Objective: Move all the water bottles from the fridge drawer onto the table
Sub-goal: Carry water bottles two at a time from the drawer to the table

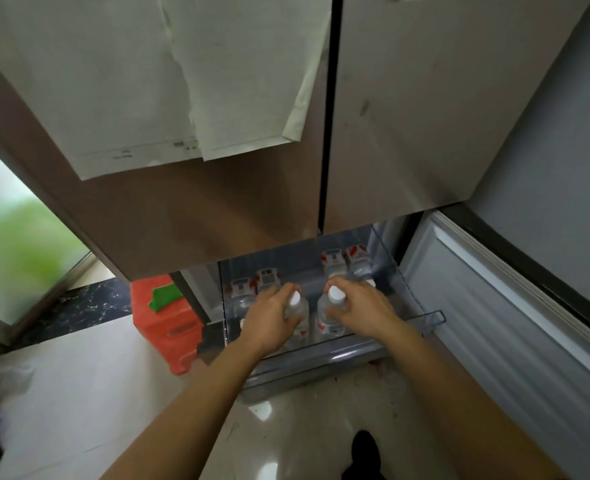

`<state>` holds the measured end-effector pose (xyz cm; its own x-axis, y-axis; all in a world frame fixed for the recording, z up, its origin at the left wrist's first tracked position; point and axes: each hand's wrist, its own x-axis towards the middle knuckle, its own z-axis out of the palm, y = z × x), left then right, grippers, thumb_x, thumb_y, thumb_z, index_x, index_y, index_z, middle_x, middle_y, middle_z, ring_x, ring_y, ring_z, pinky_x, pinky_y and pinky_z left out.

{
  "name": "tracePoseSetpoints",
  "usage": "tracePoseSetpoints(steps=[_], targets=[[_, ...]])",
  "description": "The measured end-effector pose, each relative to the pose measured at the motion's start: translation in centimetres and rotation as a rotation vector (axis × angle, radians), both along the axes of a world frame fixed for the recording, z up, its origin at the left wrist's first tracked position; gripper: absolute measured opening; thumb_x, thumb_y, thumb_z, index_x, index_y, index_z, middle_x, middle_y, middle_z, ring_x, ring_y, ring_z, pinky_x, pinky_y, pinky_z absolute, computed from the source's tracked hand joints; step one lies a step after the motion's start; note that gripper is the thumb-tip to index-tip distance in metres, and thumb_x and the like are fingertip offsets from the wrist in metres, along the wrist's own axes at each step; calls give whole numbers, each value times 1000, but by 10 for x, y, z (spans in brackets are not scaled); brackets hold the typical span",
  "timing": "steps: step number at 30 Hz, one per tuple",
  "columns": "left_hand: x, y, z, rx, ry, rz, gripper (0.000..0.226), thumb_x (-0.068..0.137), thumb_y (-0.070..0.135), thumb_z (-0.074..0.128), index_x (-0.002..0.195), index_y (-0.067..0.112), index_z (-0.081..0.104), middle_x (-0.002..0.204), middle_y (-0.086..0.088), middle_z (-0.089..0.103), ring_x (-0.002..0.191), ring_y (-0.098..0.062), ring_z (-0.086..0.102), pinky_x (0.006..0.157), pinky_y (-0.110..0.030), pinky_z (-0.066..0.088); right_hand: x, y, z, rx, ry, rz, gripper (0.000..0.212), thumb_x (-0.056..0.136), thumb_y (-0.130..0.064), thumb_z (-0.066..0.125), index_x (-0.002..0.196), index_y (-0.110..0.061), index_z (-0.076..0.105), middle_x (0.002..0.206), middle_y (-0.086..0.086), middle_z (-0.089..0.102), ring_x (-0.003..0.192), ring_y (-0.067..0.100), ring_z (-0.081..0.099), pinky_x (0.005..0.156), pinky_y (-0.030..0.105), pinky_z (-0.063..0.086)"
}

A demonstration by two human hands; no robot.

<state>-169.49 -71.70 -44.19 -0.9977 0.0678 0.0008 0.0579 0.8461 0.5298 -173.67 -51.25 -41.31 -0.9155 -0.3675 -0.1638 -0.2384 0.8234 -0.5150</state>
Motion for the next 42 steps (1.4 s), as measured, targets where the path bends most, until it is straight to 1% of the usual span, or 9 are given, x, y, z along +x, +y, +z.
tracePoseSetpoints(steps=[8, 11, 15, 22, 26, 31, 36, 39, 42], targets=[[4, 11, -20, 145, -24, 93, 93, 73, 27, 82, 146, 41, 27, 131, -2, 35, 124, -26, 37, 96, -36, 43, 2, 11, -25, -46, -129, -26, 71, 70, -42, 84, 132, -32, 50, 121, 0, 47, 116, 22, 49, 96, 34, 46], [1, 9, -33, 296, -81, 148, 116, 69, 27, 87, 153, 38, 9, 145, 7, 35, 129, -14, 31, 105, -36, 33, -7, 16, -34, -163, -231, -5, 71, 69, -37, 87, 130, -34, 51, 122, -9, 50, 117, 16, 53, 96, 31, 45], [-2, 8, -44, 336, -186, 181, 77, 71, 27, 86, 131, 34, 39, 124, 10, 56, 118, -16, 56, 94, -26, 46, -19, 13, -46, -241, -350, 35, 77, 71, -28, 87, 135, -36, 44, 127, -13, 53, 118, 12, 53, 99, 32, 46], [-2, 10, -44, 443, -195, 337, 79, 66, 25, 90, 127, 33, 40, 122, 8, 61, 113, -14, 60, 98, -40, 51, -39, 11, -62, -370, -396, 75, 78, 69, -23, 88, 128, -36, 39, 122, -11, 55, 114, 13, 57, 87, 23, 47], [12, 12, -30, 499, -68, 506, 76, 69, 23, 88, 125, 39, 41, 114, 25, 59, 113, -9, 60, 92, -23, 51, -47, -7, -57, -446, -363, 166, 74, 74, -21, 86, 121, -39, 31, 109, -20, 52, 99, 4, 57, 78, 17, 47], [49, 8, 15, 654, 183, 809, 83, 71, 25, 88, 134, 27, 34, 129, 13, 56, 118, -5, 58, 95, -37, 55, -43, -51, -33, -615, -310, 326, 75, 75, -22, 86, 109, -60, 32, 118, -25, 48, 109, -2, 54, 83, 17, 49], [113, -8, 61, 634, 380, 1030, 79, 68, 30, 89, 132, 30, 43, 127, 11, 58, 118, -8, 56, 97, -43, 53, -4, -108, 5, -742, -240, 510, 83, 77, -19, 84, 119, -69, 33, 129, -20, 47, 120, 5, 47, 94, 21, 46], [171, -18, 83, 584, 497, 1151, 78, 67, 26, 91, 131, 35, 46, 124, 16, 61, 117, -4, 57, 96, -37, 53, 39, -137, 25, -774, -193, 615, 84, 78, -25, 83, 135, -62, 34, 143, -18, 46, 131, 8, 46, 107, 42, 45], [246, -27, 99, 568, 600, 1251, 75, 67, 23, 91, 129, 34, 50, 119, 16, 63, 114, -2, 58, 92, -35, 55, 97, -159, 44, -758, -125, 725, 86, 82, -30, 79, 138, -67, 25, 148, -16, 43, 132, 7, 42, 106, 35, 40]])
